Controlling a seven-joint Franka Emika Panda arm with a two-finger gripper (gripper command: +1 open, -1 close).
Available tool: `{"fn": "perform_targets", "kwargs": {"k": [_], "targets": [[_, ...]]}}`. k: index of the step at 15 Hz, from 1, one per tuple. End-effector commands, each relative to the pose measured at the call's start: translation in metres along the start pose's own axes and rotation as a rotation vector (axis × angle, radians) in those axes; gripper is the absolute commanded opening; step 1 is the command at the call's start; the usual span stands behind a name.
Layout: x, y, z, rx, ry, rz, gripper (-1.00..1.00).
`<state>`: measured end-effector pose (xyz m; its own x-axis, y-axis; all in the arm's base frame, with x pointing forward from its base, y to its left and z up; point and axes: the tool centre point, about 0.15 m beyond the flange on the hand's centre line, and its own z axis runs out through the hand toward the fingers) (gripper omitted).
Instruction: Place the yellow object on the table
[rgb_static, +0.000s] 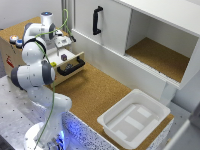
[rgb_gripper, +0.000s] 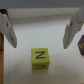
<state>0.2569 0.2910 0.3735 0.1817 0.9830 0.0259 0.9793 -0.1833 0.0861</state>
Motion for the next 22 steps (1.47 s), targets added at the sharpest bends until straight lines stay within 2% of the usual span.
{"fn": "perform_targets", "kwargs": {"k": [1,6,7,15,17,22], "targets": [[-0.009,-0.004,0.045,-0.038,0.035,-0.029,1.0],[-0.012,0.0,0.058,-0.001,0.051,-0.003,1.0],[-0.008,0.001,0.058,0.004,0.057,-0.013,-1.0],[-0.014,0.001,0.062,0.026,0.038,-0.03,-1.0],[-0.016,0.004,0.044,0.013,0.064,-0.014,-1.0],[-0.042,0.04,-0.033,-0.041,0.157,0.112,-1.0]]}}
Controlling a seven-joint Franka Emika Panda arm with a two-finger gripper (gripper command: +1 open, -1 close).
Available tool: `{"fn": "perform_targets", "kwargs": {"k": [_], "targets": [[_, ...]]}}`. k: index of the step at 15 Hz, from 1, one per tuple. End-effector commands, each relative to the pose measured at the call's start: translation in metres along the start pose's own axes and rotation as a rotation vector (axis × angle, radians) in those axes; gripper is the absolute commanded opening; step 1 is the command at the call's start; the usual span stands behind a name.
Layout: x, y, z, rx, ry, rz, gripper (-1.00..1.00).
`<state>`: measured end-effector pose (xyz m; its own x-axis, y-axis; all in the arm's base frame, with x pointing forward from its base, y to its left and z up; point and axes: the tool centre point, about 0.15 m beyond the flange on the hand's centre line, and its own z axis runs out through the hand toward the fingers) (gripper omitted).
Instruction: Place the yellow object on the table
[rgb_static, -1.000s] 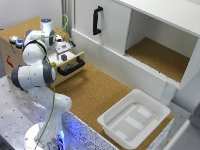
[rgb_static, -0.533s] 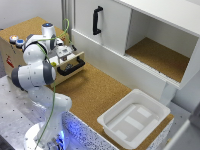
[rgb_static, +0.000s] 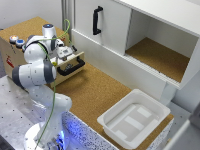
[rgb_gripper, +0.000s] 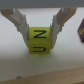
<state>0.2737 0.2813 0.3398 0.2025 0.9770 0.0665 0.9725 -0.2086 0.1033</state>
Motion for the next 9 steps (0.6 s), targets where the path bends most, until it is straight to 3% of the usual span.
{"fn": "perform_targets", "kwargs": {"k": [1,3,5,7,9], "targets": [[-0.041,0.037,-0.087,-0.052,0.136,0.116,-1.0],[-0.065,0.061,-0.12,-0.111,0.159,0.195,-1.0],[-0.098,0.082,-0.136,-0.141,0.133,0.293,-1.0],[-0.127,0.093,-0.131,-0.122,0.093,0.387,-1.0],[-0.167,0.104,-0.118,-0.064,0.069,0.539,-1.0]]}}
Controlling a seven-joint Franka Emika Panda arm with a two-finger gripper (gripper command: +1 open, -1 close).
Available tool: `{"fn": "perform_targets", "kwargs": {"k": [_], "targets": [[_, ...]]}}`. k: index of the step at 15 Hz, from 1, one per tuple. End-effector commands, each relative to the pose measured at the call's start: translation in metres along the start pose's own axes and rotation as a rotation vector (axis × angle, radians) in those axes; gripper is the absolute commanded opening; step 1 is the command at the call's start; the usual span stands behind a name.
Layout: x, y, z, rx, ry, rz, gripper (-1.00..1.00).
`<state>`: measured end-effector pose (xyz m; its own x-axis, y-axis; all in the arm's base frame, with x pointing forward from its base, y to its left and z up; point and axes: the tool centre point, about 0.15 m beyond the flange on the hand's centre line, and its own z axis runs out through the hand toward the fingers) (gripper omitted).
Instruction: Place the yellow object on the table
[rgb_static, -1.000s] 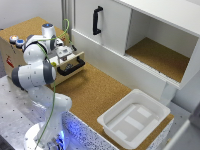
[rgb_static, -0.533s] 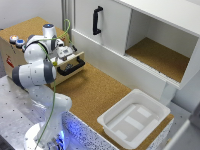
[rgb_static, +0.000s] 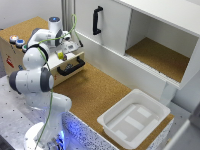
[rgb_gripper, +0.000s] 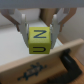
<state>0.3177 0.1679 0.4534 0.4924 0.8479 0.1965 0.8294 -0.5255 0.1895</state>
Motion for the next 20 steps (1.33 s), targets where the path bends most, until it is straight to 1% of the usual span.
{"fn": "perform_targets", "kwargs": {"k": [1,4,5,6,7,9,10,12,16,17,20], "targets": [[-0.078,0.059,0.001,0.08,-0.057,0.296,-1.0],[-0.117,0.078,0.013,0.107,-0.106,0.516,-1.0],[-0.124,0.081,0.016,0.117,-0.121,0.561,-1.0],[-0.135,0.086,0.021,0.126,-0.154,0.622,-1.0],[-0.144,0.089,0.025,0.134,-0.165,0.672,-1.0],[-0.161,0.093,0.036,0.148,-0.22,0.772,-1.0],[-0.17,0.094,0.044,0.152,-0.248,0.825,-1.0],[-0.189,0.093,0.063,0.146,-0.285,0.921,-1.0],[-0.207,0.112,0.093,0.103,-0.311,0.986,-1.0],[-0.213,0.12,0.102,0.108,-0.317,1.005,-1.0],[-0.241,0.148,0.133,0.149,-0.335,1.075,-1.0]]}}
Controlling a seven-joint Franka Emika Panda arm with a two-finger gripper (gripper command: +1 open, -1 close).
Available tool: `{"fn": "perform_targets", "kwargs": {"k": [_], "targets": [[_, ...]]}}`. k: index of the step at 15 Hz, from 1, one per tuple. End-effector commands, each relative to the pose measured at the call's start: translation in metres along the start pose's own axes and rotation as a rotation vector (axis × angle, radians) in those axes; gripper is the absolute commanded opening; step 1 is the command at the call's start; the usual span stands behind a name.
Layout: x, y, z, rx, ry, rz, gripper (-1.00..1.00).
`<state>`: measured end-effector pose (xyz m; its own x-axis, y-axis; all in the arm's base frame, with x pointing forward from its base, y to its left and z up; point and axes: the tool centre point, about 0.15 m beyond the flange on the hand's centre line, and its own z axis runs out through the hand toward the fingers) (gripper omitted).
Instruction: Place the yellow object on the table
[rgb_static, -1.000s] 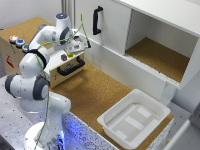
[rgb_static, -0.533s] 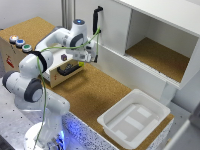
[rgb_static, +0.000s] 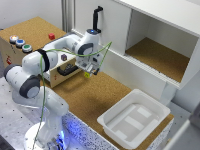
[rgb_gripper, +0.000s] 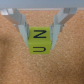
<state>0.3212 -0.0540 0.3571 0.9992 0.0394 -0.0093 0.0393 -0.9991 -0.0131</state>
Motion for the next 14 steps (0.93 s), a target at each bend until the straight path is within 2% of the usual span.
{"fn": "perform_targets", "kwargs": {"k": [1,4,10,14], "targets": [[0.037,0.065,0.058,0.038,-0.083,0.118,-1.0],[0.05,0.094,0.077,0.057,-0.098,0.16,-1.0],[0.125,0.124,0.096,0.012,-0.059,0.094,-1.0],[0.161,0.131,0.111,0.038,-0.063,0.074,-1.0]]}}
